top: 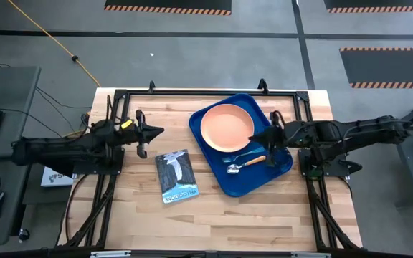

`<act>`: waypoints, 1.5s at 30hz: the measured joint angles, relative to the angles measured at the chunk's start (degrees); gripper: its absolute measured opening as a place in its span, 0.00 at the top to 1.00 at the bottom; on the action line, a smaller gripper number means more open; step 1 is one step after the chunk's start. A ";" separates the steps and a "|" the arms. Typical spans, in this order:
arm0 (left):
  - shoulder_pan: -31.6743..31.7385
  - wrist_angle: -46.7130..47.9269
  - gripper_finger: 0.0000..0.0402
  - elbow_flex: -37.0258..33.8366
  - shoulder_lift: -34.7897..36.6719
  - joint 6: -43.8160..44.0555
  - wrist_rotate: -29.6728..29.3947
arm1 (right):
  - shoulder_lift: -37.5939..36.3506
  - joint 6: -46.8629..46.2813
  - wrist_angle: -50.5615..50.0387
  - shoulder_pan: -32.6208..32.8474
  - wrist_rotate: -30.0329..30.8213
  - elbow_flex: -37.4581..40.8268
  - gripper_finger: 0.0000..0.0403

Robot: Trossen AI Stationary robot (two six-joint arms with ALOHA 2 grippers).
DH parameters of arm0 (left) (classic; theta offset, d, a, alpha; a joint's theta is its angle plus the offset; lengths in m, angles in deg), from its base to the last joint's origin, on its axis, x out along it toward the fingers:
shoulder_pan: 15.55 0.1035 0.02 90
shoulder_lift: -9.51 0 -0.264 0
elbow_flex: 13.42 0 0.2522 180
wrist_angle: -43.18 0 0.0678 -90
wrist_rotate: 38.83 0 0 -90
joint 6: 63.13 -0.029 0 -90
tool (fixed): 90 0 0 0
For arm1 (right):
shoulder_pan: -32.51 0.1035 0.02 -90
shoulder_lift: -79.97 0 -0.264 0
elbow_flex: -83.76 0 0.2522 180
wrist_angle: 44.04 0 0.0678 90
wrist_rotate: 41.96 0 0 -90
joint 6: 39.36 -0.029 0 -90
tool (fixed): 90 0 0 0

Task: Pick and place plate/cup/fork/spoon on tray
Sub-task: Return to Home Position

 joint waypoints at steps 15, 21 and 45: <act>-7.64 5.09 1.00 -9.00 15.65 5.89 -7.03 | -17.79 -7.09 1.96 0.02 2.22 8.42 1.00; -11.64 7.12 1.00 -9.00 18.02 4.86 -7.50 | -25.92 -11.11 4.86 0.02 -0.58 18.46 1.00; -14.16 6.01 1.00 -8.93 18.14 2.60 -7.57 | -51.36 -7.92 27.88 0.04 -5.83 45.62 1.00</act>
